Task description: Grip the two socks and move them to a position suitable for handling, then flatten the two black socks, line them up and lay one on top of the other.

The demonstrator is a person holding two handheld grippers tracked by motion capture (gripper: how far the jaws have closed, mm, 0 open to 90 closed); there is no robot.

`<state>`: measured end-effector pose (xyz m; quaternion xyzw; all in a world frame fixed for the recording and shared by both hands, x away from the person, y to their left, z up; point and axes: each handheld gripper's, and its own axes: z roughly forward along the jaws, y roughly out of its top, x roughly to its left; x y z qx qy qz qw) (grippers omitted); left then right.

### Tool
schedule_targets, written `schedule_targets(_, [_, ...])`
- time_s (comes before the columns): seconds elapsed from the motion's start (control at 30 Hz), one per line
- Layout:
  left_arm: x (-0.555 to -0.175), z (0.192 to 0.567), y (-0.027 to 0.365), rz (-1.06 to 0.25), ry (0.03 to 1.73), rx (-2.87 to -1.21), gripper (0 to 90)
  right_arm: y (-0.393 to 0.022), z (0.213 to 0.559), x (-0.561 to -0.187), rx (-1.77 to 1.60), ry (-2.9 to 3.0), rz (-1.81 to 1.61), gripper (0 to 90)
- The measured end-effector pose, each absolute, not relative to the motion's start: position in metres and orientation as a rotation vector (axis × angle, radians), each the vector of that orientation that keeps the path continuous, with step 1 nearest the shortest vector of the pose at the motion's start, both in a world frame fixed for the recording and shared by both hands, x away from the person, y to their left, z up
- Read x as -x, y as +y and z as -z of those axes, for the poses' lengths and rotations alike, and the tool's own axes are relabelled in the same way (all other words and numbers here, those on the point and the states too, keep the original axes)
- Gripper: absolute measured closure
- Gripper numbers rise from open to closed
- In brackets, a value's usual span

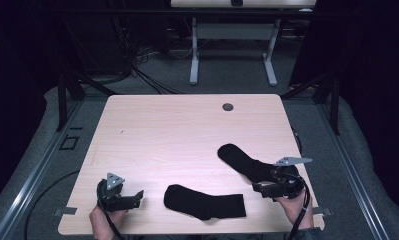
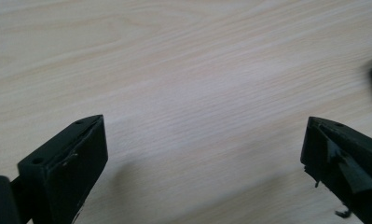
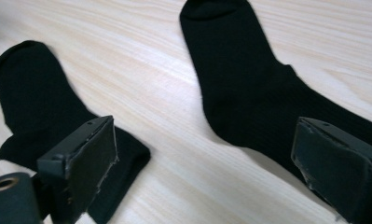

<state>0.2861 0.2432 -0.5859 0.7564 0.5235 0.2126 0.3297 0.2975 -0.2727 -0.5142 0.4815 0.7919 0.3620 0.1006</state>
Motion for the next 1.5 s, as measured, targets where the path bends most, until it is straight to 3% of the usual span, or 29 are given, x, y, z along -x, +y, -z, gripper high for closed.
schedule_targets(0.53, [-0.291,0.593,0.244,-0.572,1.376,-2.0,0.0,-0.278,0.512,-0.335,-1.533,2.268,-0.97,7.9])
schedule_targets(0.97, [-0.291,0.593,0.244,-0.575,1.377,-1.999,0.0,-0.26,0.546,-0.375,-1.65,2.307,-0.791,20.9])
schedule_targets(1.13, [-0.291,0.593,0.244,-0.575,1.378,-2.0,0.0,-0.249,0.559,-0.382,-1.638,2.322,-0.696,29.6])
schedule_targets(1.23, [-0.291,0.593,0.244,-0.575,1.377,-2.0,0.0,-0.246,0.559,-0.38,-1.589,2.295,-0.659,43.5])
schedule_targets(1.4, [-0.291,0.593,0.244,-0.575,1.378,-1.999,0.0,-0.249,0.561,-0.374,-1.567,2.263,-0.67,56.9])
schedule_targets(1.5, [-0.291,0.593,0.244,-0.576,1.377,-1.999,0.0,-0.249,0.561,-0.37,-1.542,2.276,-0.701,71.3])
